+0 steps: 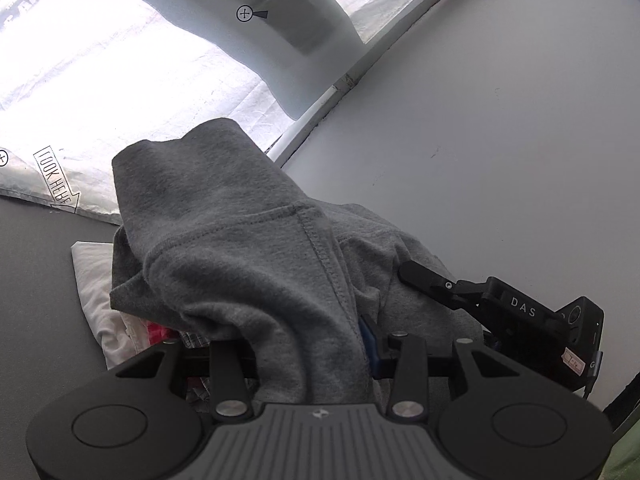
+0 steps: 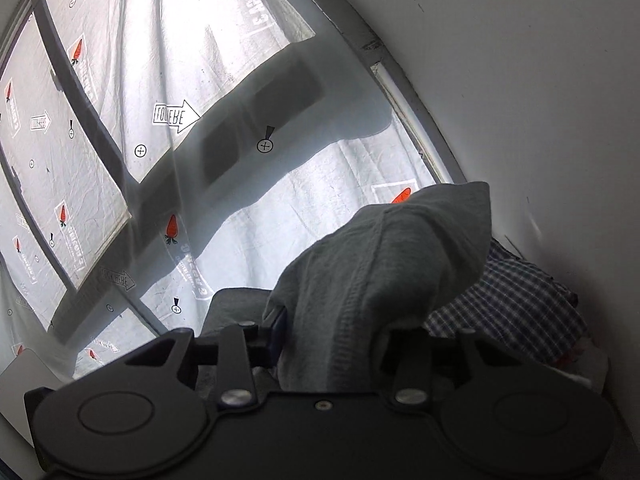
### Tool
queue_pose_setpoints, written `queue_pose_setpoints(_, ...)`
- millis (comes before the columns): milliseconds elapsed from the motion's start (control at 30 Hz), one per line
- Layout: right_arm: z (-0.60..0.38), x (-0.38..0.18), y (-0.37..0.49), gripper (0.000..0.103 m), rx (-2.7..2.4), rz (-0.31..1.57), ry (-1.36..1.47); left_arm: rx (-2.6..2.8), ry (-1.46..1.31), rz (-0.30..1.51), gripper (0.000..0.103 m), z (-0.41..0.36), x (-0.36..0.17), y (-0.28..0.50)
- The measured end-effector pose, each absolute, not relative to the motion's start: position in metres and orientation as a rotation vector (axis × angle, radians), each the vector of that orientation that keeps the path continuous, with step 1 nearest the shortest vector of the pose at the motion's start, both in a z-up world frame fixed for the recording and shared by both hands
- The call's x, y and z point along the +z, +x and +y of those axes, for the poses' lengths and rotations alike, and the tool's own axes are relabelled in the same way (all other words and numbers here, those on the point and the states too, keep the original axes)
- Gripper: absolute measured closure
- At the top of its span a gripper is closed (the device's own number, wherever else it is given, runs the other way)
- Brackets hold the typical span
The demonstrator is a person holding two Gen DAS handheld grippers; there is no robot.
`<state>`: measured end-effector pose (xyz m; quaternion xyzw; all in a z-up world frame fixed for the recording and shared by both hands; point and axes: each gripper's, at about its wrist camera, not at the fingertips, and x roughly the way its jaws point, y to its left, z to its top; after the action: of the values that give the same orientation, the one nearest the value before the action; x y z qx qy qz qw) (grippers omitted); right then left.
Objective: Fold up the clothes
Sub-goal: 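Grasp the folded hoodie with both grippers and carry it to the clothes stack, then lower the folded hoodie onto the clothes stack and open both grippers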
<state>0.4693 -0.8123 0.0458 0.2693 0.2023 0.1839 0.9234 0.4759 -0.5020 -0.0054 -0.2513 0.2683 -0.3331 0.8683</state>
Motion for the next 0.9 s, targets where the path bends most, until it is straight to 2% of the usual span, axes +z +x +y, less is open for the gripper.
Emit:
queue_pose_setpoints(233,-0.818,0.052,0.541,0.063,0.305,0.446,0.283,-0.617,-0.457,0.561,0.060,-0.548,-0.024,0.521)
queue_pose_setpoints(333,-0.805,0.050,0.561,0.069,0.314,0.443,0.143,-0.584,-0.453,0.597,0.060,-0.553,-0.045,0.526)
queue_pose_setpoints(533,-0.782,0.042,0.581,0.069,0.186,0.428,-0.109,-0.529,-0.433,0.619,0.059,-0.551,-0.063,0.532)
queue_pose_setpoints(600,-0.777,0.039,0.578,0.060,0.124,0.408,-0.159,-0.521,-0.426,0.619,0.058,-0.549,-0.064,0.530)
queue_pose_setpoints(667,-0.767,0.037,0.572,0.040,0.046,0.363,-0.262,-0.515,-0.415,0.620,0.058,-0.550,-0.066,0.529)
queue_pose_setpoints(767,-0.744,0.032,0.555,0.038,-0.018,0.289,-0.497,-0.500,-0.397,0.622,0.058,-0.552,-0.066,0.530)
queue_pose_setpoints(900,-0.730,0.029,0.538,0.036,-0.121,0.184,-0.592,-0.492,-0.385,0.628,0.056,-0.558,-0.064,0.533)
